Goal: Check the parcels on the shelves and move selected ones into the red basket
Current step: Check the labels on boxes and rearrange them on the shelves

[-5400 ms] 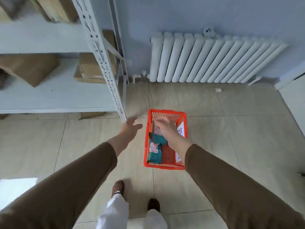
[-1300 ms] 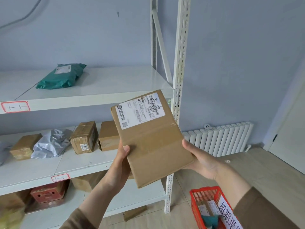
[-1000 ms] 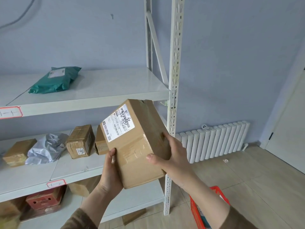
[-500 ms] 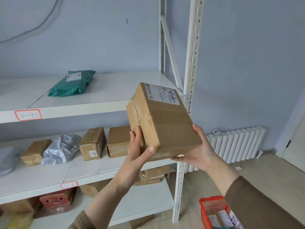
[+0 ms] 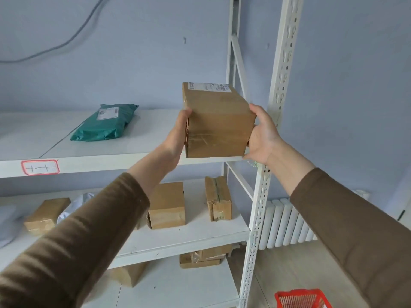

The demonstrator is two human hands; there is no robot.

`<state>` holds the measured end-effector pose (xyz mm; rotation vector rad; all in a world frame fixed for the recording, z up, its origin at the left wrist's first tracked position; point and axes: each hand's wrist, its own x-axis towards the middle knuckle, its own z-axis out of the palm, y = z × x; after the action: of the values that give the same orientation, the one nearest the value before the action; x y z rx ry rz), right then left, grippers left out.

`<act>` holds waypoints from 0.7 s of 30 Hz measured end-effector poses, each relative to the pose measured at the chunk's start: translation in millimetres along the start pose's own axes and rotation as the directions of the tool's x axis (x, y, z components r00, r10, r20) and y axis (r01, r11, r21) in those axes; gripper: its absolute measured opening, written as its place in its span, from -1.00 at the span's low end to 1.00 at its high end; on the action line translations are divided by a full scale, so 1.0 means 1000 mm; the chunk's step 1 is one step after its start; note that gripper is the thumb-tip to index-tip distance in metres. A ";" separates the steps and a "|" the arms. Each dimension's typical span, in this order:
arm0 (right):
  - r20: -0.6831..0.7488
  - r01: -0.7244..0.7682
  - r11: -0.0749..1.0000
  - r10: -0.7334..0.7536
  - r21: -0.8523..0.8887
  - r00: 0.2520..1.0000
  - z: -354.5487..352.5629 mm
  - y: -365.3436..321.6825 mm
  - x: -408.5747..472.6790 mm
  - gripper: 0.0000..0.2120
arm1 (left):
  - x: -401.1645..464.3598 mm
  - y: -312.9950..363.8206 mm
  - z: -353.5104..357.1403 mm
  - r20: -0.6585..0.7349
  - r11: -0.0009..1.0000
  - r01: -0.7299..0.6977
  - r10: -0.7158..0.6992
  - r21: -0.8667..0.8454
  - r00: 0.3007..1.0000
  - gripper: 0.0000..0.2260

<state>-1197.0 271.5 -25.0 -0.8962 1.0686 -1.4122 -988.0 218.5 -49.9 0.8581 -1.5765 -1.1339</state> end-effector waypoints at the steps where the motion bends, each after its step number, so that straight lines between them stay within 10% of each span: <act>1: -0.018 0.023 1.000 -0.023 0.004 1.000 0.006 -0.004 0.011 -0.44 | 0.014 0.001 -0.004 -0.018 1.000 0.015 -0.015 0.002 1.000 -0.38; 21: -0.229 0.063 0.994 -0.083 -0.091 0.970 0.006 0.005 0.241 -0.11 | 0.177 -0.032 -0.021 -0.061 0.975 0.215 -0.219 -0.058 0.974 -0.58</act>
<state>-1217.7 31.9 -37.9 -0.8507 1.2891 -1.5729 -1016.7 41.9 -24.6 1.0429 -1.4185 -1.2803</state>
